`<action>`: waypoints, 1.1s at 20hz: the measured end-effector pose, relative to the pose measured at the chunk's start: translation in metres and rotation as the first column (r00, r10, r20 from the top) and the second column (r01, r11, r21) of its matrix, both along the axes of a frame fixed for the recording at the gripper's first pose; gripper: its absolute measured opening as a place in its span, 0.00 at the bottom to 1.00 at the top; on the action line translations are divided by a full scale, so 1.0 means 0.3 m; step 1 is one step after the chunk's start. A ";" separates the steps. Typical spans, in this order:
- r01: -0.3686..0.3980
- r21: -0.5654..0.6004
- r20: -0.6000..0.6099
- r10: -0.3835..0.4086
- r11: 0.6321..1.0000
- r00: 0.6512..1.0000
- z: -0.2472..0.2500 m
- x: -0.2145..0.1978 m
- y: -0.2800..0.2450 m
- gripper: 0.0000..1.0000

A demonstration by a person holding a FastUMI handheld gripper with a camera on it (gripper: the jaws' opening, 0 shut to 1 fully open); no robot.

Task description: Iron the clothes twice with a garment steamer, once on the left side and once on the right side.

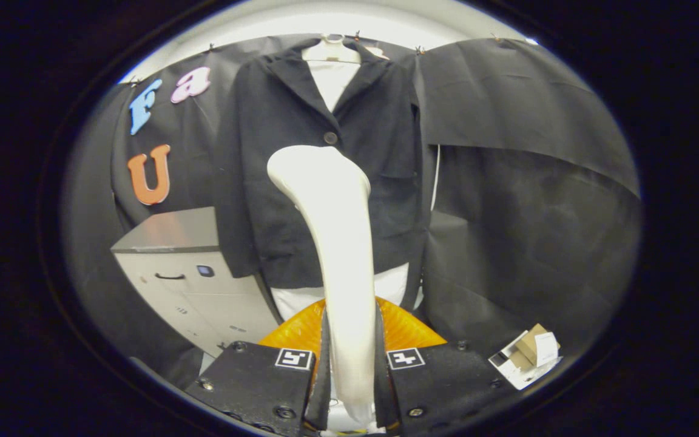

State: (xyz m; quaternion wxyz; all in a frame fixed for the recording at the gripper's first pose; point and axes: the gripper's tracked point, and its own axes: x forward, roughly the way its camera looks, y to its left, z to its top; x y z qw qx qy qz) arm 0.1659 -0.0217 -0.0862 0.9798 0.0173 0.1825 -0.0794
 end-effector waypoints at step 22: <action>-0.209 -0.003 0.053 0.209 0.978 0.976 0.072 -0.296 0.446 0.31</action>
